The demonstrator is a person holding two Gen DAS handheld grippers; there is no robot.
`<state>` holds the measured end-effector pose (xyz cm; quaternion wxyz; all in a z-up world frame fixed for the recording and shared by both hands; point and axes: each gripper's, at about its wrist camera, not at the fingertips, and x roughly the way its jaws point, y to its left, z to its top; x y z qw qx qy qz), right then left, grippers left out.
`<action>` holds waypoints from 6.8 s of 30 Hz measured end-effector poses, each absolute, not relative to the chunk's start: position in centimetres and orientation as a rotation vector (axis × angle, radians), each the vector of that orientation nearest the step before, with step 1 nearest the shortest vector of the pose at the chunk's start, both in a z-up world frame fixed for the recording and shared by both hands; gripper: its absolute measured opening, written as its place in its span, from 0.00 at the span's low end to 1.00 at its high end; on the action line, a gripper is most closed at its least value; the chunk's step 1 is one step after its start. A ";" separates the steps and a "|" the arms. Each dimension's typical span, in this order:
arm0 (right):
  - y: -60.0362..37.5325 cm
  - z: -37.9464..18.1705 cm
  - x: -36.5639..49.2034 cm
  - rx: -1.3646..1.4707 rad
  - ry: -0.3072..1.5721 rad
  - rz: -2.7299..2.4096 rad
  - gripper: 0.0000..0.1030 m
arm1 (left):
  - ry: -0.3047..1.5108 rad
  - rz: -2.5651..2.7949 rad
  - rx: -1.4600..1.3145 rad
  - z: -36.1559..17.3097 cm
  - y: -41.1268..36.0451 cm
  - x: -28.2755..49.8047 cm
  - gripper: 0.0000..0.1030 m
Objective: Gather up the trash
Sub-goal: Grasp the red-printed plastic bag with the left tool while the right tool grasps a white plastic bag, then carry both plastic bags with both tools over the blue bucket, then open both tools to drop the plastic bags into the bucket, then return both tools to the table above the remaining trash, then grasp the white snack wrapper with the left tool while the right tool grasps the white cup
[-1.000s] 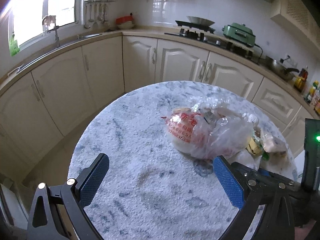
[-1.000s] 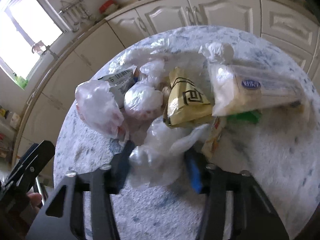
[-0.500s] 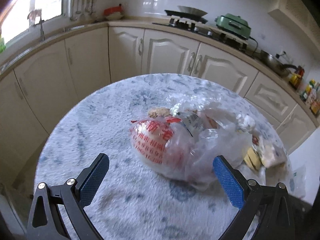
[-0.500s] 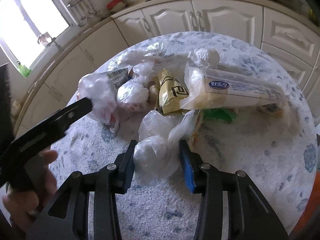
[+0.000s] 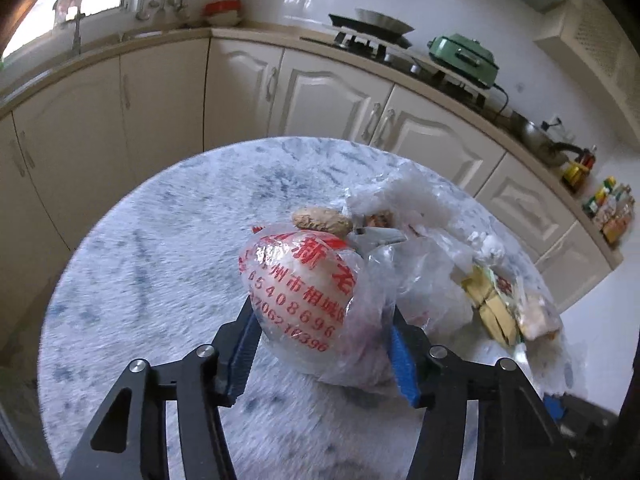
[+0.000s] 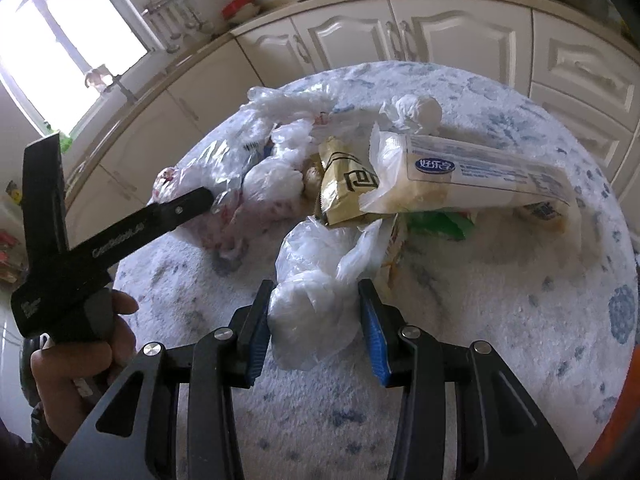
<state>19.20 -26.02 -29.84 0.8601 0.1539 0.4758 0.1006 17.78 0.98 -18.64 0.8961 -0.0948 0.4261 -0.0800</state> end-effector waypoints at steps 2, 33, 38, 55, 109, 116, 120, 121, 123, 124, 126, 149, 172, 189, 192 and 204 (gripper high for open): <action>-26.0 -29.6 18.7 0.318 0.993 0.219 0.40 | 0.859 -0.163 -0.164 -18.1 1.4 16.8 0.52; -36.7 -17.7 8.8 0.369 0.596 0.060 0.40 | 0.490 -0.376 0.035 -9.4 -9.1 5.3 0.52; -41.1 -16.2 6.5 0.378 0.546 -0.048 0.40 | 0.464 -0.473 0.058 -8.9 -12.4 5.0 0.52; -55.6 -16.3 -1.3 0.467 0.489 -0.441 0.40 | 0.559 -0.831 0.087 -10.9 -24.2 8.4 0.52; -68.3 -34.6 -0.4 0.817 0.758 -0.633 1.00 | 0.922 -0.851 0.366 -19.9 -49.4 19.3 0.98; -64.9 -29.8 0.0 0.747 0.703 -0.601 1.00 | 0.824 -0.853 0.290 -14.6 -41.5 16.6 0.98; -62.2 -26.6 0.6 0.699 0.662 -0.564 1.00 | 0.764 -0.837 0.239 -11.9 -36.1 14.8 0.99; -61.6 -26.0 0.8 0.690 0.654 -0.556 1.00 | 0.747 -0.831 0.227 -11.2 -34.8 14.4 0.99; -59.9 -24.2 1.3 0.657 0.633 -0.533 1.00 | 0.707 -0.809 0.208 -9.9 -32.0 13.4 0.99; -59.3 -23.5 1.6 0.644 0.627 -0.522 1.00 | 0.694 -0.799 0.201 -9.4 -30.8 13.0 0.99; -57.7 -22.0 2.2 0.614 0.610 -0.493 1.00 | 0.671 -0.777 0.175 -8.3 -28.1 12.0 0.99; -37.7 -12.9 9.2 0.309 0.506 -0.176 1.00 | 0.465 -0.421 -0.021 -3.3 -4.2 0.9 0.99; -26.4 -16.0 14.0 0.144 0.629 0.029 1.00 | 0.540 -0.128 -0.109 -6.9 2.9 -0.6 0.99; -26.8 -26.3 17.9 0.201 0.896 0.005 0.91 | 0.731 -0.179 -0.027 -13.6 2.2 7.5 0.99; -27.4 -28.3 18.9 0.223 0.936 -0.002 0.86 | 0.759 -0.195 -0.001 -14.8 1.3 9.6 0.98; -27.1 -30.9 21.6 0.206 0.954 0.016 0.60 | 0.855 -0.253 0.073 -19.6 -1.2 19.1 0.79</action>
